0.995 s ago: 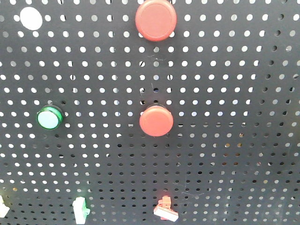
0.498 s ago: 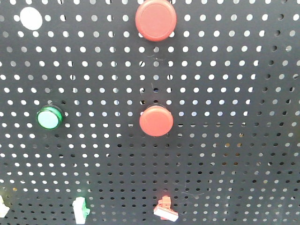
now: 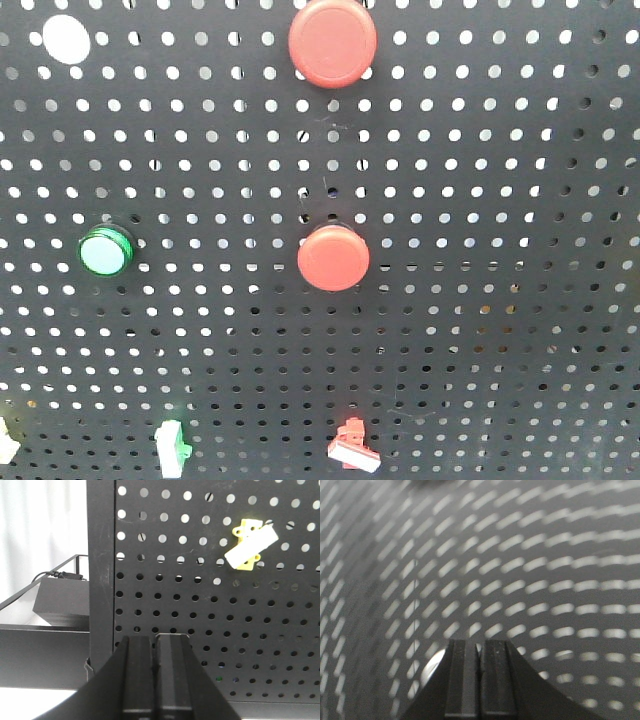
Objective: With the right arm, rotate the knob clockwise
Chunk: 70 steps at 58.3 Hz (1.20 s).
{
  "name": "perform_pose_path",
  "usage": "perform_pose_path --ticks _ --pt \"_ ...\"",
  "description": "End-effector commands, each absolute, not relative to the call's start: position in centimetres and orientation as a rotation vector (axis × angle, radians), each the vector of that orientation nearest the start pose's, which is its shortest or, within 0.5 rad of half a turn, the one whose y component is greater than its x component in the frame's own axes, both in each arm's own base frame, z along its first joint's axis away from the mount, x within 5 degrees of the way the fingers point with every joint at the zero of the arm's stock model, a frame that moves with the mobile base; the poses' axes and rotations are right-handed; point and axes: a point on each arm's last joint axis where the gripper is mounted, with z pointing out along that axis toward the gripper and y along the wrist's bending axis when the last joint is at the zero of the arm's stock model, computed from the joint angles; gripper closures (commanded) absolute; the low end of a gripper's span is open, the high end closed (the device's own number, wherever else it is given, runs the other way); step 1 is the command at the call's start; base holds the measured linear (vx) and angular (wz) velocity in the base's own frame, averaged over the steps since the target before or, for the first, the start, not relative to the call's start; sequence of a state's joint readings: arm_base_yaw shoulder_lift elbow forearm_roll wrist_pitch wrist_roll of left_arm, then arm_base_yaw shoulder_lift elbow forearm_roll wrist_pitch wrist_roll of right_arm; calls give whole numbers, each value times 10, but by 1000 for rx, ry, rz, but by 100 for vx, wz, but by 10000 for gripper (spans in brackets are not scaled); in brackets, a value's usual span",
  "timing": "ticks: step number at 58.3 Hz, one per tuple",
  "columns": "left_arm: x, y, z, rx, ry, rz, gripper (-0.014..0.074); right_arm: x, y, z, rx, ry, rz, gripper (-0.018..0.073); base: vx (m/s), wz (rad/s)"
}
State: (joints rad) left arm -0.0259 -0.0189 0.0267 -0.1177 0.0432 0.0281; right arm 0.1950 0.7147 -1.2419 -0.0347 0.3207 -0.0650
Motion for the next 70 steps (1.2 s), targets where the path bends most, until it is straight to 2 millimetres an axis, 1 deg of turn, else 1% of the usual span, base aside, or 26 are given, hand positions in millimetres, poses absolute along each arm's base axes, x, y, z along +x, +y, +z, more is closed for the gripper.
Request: perform_pose_path --ticks 1,10,20,29,36,43,53,64,70 --pt "56 -1 204 -63 1466 -101 603 83 17 537 -305 1172 -89 564 0 0" --pt "56 -1 204 -63 1466 -101 603 84 19 533 -405 1197 -182 551 0 0" --pt "56 -1 204 -63 1466 -101 603 89 22 529 -535 1189 -308 496 0 0" --pt "56 -1 204 -63 1466 -101 603 95 25 525 -596 1219 -356 415 0 0" --pt "56 -1 204 -63 1466 -101 603 98 26 525 -635 1199 -426 344 0 0" --pt "56 -1 204 -63 1466 -101 603 98 26 526 -631 1192 -425 291 0 0" --pt "56 -1 204 -63 1466 -101 603 99 28 530 -631 1136 -436 290 0 0" --pt "56 -1 204 -63 1466 -101 603 114 36 527 -647 1152 -424 290 0 0" --pt "56 -1 204 -63 1466 -101 603 117 37 527 -651 1152 -423 290 0 0"
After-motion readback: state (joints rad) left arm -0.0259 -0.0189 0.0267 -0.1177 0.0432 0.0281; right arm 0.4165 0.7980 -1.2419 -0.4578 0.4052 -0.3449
